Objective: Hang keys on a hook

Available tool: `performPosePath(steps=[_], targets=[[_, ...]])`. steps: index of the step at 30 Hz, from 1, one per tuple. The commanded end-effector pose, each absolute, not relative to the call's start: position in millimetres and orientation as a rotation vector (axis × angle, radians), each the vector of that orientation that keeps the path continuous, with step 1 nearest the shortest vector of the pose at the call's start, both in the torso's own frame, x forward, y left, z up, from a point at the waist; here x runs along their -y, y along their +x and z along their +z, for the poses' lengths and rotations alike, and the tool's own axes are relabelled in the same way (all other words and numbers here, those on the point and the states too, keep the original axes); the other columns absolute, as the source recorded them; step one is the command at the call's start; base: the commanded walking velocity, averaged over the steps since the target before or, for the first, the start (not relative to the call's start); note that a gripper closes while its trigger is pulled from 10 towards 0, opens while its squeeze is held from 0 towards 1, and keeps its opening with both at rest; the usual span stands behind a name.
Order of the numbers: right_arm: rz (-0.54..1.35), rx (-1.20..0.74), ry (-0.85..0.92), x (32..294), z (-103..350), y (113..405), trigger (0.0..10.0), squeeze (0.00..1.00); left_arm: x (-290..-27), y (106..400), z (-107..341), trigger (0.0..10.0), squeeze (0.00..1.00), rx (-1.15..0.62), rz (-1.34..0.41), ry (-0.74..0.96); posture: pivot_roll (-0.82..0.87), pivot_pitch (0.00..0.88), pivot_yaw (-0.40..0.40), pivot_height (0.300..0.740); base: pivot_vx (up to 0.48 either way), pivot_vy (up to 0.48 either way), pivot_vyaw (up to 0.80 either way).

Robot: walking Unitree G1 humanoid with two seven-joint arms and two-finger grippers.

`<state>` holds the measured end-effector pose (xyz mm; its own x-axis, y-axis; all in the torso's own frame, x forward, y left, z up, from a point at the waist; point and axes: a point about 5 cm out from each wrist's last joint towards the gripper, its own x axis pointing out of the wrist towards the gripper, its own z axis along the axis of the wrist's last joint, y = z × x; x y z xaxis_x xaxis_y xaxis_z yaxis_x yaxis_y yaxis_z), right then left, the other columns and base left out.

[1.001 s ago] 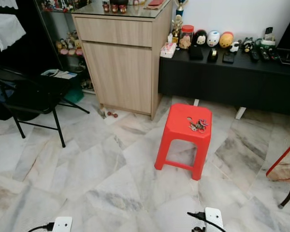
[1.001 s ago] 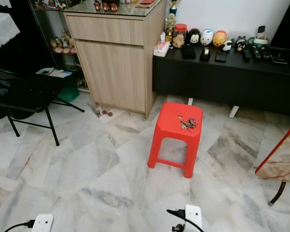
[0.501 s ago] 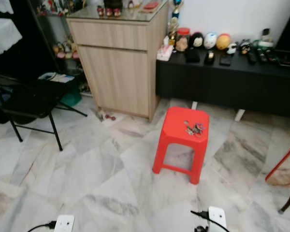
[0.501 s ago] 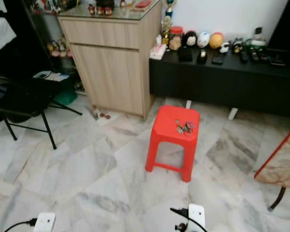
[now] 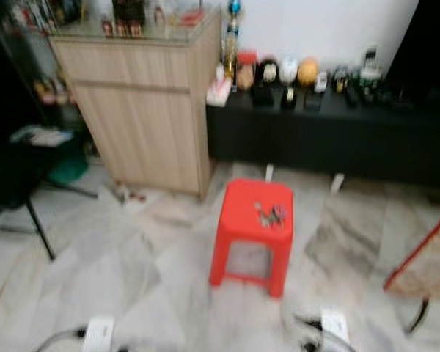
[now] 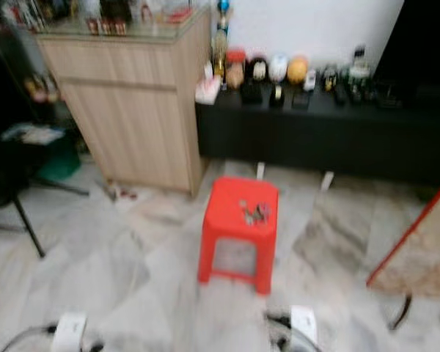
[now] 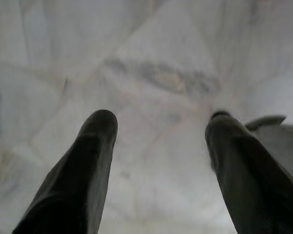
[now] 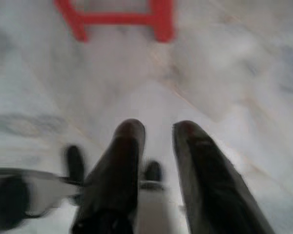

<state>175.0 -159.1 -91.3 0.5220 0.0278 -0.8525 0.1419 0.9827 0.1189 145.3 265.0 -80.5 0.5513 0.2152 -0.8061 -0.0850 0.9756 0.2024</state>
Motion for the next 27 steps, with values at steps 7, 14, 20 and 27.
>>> performPosePath(steps=[7, 14, 20, 27], targets=[[-0.116, -1.025, 0.162, 180.4, -91.7, 170.3, 10.0, 0.00, -251.5, 149.0, -83.9, 10.0, 0.00, -0.986, 0.152, 0.136, 0.01, 0.000, 0.003, 0.740, 0.344, 0.000, 0.00], [-0.099, -1.026, 0.142, 185.5, -91.9, 167.9, 10.0, 0.00, -246.9, 145.4, -86.5, 10.0, 0.00, -0.987, 0.163, 0.119, 0.01, 0.000, -0.023, 0.740, 0.346, 0.000, 0.00], [-0.099, -1.016, 0.141, 187.8, -92.6, 164.9, 10.0, 0.00, -244.6, 141.5, -88.3, 10.0, 0.00, -0.988, 0.159, 0.114, 0.00, 0.000, -0.023, 0.740, 0.345, 0.000, 0.00], [-0.101, -1.002, 0.142, 189.3, -92.5, 163.8, 10.0, 0.00, -243.1, 139.6, -89.1, 10.0, 0.00, -0.987, 0.151, 0.117, 0.00, 0.000, -0.027, 0.740, 0.346, 0.000, 0.00]])
